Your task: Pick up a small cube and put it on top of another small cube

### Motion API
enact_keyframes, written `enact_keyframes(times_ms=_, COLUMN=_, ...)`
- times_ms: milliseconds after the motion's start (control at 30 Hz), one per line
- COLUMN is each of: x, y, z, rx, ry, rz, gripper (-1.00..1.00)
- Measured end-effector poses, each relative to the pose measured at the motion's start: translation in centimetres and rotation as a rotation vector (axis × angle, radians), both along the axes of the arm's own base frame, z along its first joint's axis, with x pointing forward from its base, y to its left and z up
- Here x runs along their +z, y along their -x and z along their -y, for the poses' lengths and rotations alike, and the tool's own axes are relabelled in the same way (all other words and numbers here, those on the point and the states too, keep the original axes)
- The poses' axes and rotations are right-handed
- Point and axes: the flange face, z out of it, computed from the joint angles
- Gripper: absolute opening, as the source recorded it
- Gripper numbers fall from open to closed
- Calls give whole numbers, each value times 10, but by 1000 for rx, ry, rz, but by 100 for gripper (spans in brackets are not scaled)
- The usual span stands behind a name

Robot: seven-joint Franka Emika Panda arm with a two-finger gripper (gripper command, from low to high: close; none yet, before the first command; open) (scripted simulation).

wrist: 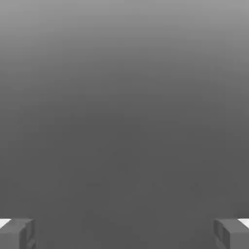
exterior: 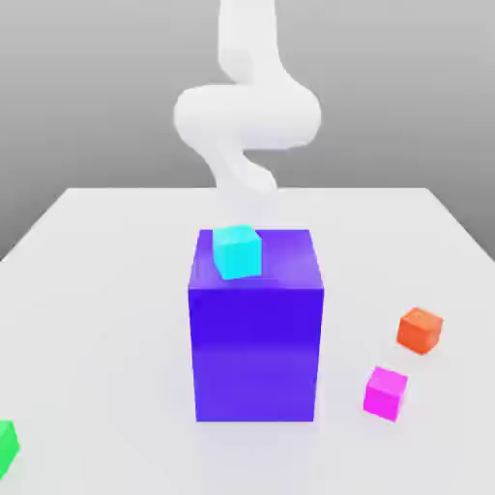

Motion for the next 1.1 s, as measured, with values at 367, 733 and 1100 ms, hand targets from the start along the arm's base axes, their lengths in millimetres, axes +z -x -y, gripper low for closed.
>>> enact_keyframes(times_ms=367, x=-243, y=-58, z=-114, rx=462, ry=146, rz=-332, gripper=0)
enact_keyframes(times_ms=733, x=-462, y=26, z=-182, rx=891, ry=385, rz=-613, gripper=0)
enact_keyframes(times_ms=1100, x=-534, y=33, z=-180, rx=911, ry=400, rz=-632, gripper=-100)
